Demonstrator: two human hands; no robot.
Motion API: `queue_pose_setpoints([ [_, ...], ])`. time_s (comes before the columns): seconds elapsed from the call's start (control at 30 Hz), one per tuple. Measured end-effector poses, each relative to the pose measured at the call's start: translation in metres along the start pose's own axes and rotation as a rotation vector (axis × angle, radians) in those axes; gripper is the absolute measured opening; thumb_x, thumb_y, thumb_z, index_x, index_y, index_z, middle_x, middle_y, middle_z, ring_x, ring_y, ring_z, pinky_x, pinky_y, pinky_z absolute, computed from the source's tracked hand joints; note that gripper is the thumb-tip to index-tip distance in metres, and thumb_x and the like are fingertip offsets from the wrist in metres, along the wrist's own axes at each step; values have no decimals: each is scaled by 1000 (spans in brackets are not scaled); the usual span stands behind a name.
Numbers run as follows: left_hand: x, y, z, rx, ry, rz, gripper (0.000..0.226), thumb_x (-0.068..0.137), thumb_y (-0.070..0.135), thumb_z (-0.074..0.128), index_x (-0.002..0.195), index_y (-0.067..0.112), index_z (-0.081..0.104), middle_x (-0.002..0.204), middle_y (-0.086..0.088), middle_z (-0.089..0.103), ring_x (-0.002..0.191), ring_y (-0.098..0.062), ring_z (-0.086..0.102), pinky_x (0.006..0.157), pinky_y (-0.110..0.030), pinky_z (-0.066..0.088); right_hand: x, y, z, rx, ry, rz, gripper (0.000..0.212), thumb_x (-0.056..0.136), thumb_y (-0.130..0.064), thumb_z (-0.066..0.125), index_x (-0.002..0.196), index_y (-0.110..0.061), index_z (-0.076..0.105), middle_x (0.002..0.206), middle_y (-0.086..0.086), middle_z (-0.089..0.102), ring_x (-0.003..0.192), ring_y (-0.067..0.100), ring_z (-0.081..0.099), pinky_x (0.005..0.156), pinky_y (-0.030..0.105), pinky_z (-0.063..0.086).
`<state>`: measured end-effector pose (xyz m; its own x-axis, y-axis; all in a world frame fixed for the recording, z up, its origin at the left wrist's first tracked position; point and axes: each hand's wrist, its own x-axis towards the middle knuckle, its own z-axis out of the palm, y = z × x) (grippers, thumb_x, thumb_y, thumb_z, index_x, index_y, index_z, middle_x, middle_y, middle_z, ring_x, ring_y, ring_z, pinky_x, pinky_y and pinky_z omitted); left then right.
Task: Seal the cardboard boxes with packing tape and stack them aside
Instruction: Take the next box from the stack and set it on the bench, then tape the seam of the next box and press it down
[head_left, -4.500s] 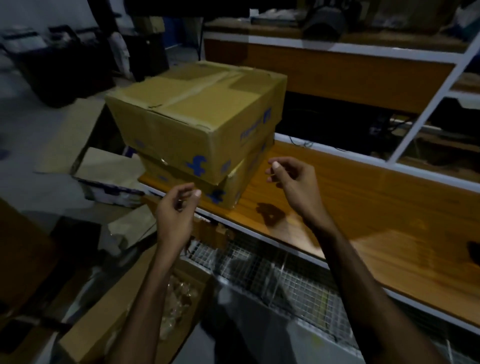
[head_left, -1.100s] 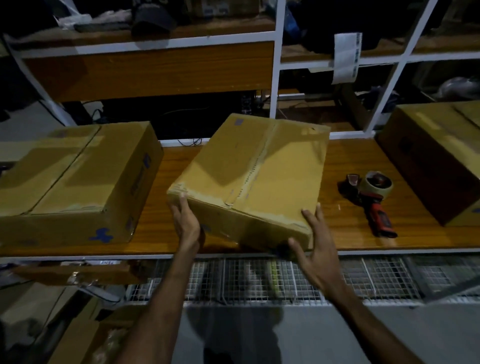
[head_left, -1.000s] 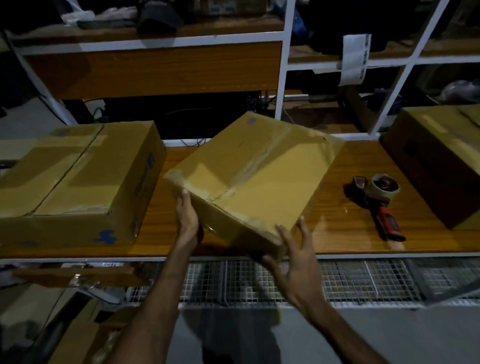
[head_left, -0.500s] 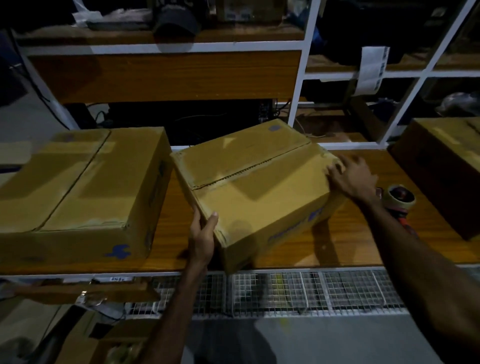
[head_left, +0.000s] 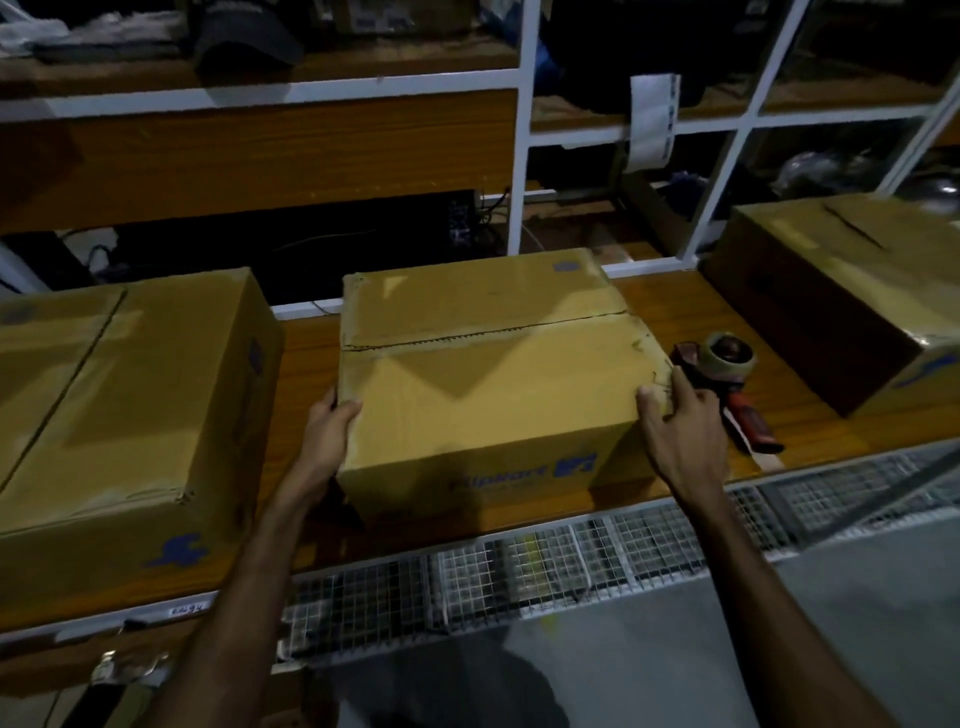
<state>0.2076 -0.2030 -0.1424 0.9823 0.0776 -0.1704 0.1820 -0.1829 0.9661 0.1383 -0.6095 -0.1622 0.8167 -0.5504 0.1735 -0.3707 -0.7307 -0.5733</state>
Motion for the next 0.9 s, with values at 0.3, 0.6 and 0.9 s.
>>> queue_pose_setpoints([
  [0.3, 1, 23, 63, 1039, 19, 476, 64, 103, 59, 44, 160, 33, 31, 170, -5, 24, 157, -31, 18, 123, -68, 12, 65, 79, -16, 106, 24, 36, 56, 106, -58, 50, 132, -13, 70, 122, 18, 72, 112, 39, 67, 85, 40, 52],
  [0.6, 7, 60, 216, 1101, -272, 554, 70, 102, 69, 35, 161, 33, 32, 173, -6, 19, 160, -29, 10, 121, -74, 6, 156, 161, -19, -269, -428, 132, 55, 101, -46, 62, 147, -24, 40, 133, 22, 49, 118, 48, 58, 99, 55, 50],
  [0.9, 12, 84, 315, 1040, -307, 553, 63, 104, 64, 42, 158, 33, 40, 170, -1, 27, 158, -22, 16, 127, -60, 8, 203, 179, -6, 29, -560, 89, 52, 99, -31, 68, 147, -22, 52, 140, 17, 62, 124, 42, 60, 96, 43, 49],
])
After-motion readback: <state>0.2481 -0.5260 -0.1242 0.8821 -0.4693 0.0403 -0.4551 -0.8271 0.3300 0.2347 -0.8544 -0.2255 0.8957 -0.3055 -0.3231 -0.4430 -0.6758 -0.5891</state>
